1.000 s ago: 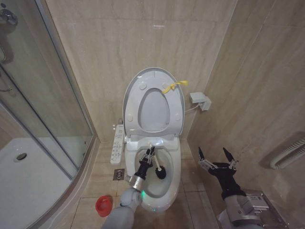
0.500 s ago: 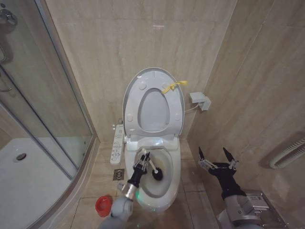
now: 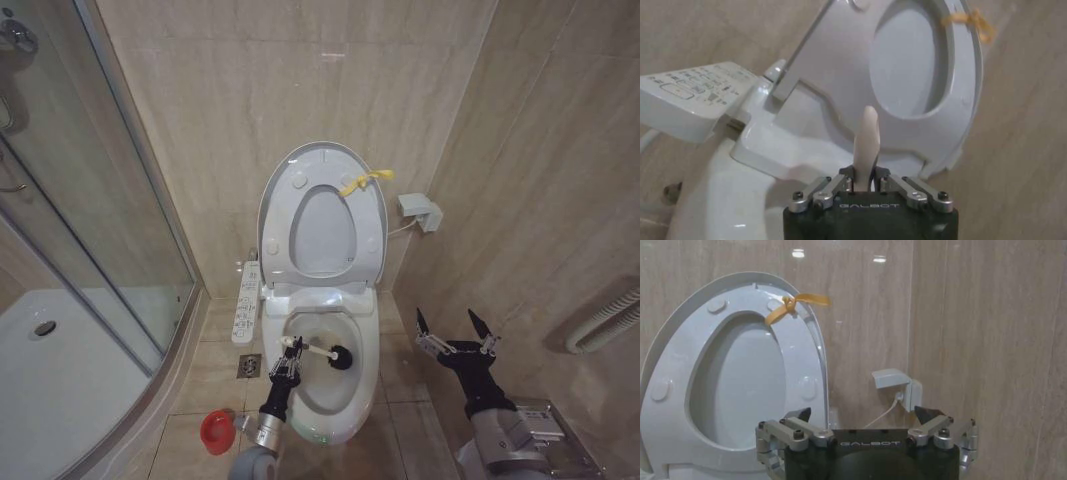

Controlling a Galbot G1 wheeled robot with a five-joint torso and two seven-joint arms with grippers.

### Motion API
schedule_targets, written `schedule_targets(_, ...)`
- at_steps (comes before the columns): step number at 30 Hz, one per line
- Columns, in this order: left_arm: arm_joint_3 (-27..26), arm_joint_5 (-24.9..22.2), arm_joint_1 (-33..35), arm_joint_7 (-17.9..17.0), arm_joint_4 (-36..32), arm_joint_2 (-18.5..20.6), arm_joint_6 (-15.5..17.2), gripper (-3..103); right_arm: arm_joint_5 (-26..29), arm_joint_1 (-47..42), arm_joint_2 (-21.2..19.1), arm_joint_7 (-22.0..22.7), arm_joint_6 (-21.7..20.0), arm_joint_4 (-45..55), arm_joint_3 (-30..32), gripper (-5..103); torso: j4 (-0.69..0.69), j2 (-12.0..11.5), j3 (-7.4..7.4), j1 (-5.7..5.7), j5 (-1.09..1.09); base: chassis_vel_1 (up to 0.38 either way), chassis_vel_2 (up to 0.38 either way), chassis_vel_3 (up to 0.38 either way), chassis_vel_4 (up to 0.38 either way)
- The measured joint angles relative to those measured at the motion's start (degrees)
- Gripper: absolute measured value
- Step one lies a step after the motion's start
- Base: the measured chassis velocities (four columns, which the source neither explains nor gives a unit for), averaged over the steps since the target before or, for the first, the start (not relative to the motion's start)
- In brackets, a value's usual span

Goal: Open the toilet lid, clean the toilet bowl with a toilet brush, close the toilet lid, and flush.

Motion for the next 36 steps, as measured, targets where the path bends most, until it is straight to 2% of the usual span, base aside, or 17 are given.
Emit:
schedule_targets(10, 0.8, 3.2, -5.4, 1.5, 7.6, -1.3, -1.5, 19, 0.0, 0.0, 0.0, 0.0, 0.0, 0.0, 0.0, 100, 0.02, 0.0, 0.0, 0.0, 0.0, 0.0, 0.0, 0.0, 0.0)
schedule_targets(14, 0.4, 10.0, -9.3, 2.0, 11.6, -1.2, -3.2, 19, 0.0, 0.0, 0.0, 0.0, 0.0, 0.0, 0.0, 100, 0.01, 0.0, 0.0, 0.0, 0.0, 0.0, 0.0, 0.0, 0.0)
schedule_targets(16, 0.5, 10.1, -9.6, 2.1, 11.7, -1.1, -3.2, 19, 0.0, 0.0, 0.0, 0.0, 0.0, 0.0, 0.0, 100, 0.02, 0.0, 0.0, 0.0, 0.0, 0.0, 0.0, 0.0, 0.0)
schedule_targets(18, 0.8, 8.7, -9.6, 2.3, 11.4, -1.0, -3.1, 19, 0.0, 0.0, 0.0, 0.0, 0.0, 0.0, 0.0, 100, 0.02, 0.0, 0.0, 0.01, 0.0, 0.0, 0.0, 0.0, 0.0)
schedule_targets(22, 2.3, 0.1, -8.7, 3.3, 8.3, -0.9, -1.1, 19, 0.0, 0.0, 0.0, 0.0, 0.0, 0.0, 0.0, 100, 0.01, 0.0, 0.01, 0.01, -0.01, 0.0, 0.0, 0.0, 0.0)
schedule_targets(25, 2.8, -2.4, -8.7, 4.3, 7.6, -0.9, -0.7, 19, 0.0, 0.0, 0.0, 0.0, 0.0, 0.0, 0.0, 100, 0.01, 0.0, 0.01, 0.01, -0.01, 0.0, 0.0, 0.0, 0.0)
schedule_targets(28, 2.7, -2.7, -9.1, 5.1, 8.0, -0.9, -0.7, 19, 0.0, 0.0, 0.0, 0.0, 0.0, 0.0, 0.0, 100, 0.01, 0.0, 0.01, 0.01, -0.01, 0.0, 0.0, 0.0, 0.0)
schedule_targets(31, 2.1, -1.1, -9.6, 5.6, 9.4, -0.9, -1.2, 19, 0.0, 0.0, 0.0, 0.0, 0.0, 0.0, 0.0, 100, 0.01, 0.0, 0.01, 0.01, -0.01, 0.0, 0.0, 0.0, 0.0)
schedule_targets(34, 0.9, 3.7, -10.3, 5.9, 11.9, -1.1, -2.6, 19, 0.0, 0.0, 0.0, 0.0, 0.0, 0.0, 0.0, 100, 0.01, 0.0, 0.01, 0.01, -0.01, 0.0, 0.0, 0.0, 0.0)
schedule_targets(35, 0.9, 3.7, -10.3, 5.9, 11.9, -1.1, -2.6, 19, 0.0, 0.0, 0.0, 0.0, 0.0, 0.0, 0.0, 100, 0.01, 0.0, 0.01, 0.01, -0.01, 0.0, 0.0, 0.0, 0.0)
schedule_targets(36, 0.1, 6.5, -10.5, 5.7, 12.9, -1.4, -3.3, 19, 0.0, 0.0, 0.0, 0.0, 0.0, 0.0, 0.0, 100, 0.02, 0.0, 0.0, 0.01, -0.01, 0.0, 0.0, 0.0, 0.0)
